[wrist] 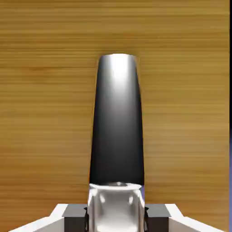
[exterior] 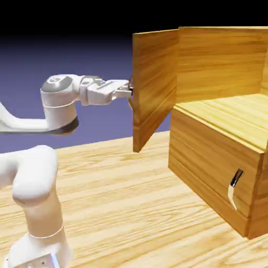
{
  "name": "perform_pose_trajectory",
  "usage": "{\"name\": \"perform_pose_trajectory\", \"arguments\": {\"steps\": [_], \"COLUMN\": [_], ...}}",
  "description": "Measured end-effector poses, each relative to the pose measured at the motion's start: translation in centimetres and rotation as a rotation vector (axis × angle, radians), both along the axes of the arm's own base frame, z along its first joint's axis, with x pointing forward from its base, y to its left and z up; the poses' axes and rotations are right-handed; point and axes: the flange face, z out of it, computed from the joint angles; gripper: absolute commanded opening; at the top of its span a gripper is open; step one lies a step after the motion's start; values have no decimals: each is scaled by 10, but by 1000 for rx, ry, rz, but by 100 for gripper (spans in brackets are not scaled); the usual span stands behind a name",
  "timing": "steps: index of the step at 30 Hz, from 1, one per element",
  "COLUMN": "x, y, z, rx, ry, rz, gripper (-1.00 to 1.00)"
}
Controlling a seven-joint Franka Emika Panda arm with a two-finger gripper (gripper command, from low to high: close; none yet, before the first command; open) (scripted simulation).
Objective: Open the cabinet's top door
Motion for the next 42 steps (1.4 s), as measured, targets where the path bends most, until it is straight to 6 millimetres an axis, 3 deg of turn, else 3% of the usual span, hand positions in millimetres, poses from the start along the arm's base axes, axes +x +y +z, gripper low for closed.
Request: {"name": "perform_pose_trajectory", "arguments": {"steps": [9, 20, 31, 42], "x": [-36, -70, -77, -69], "y": [71, 187, 287, 366], "z": [0, 0, 0, 0], "rx": [4, 5, 6, 6], "ry": [-1, -2, -2, -2], "rz": [-150, -379, -568, -719], "gripper": [-100, -100, -100, -100]}}
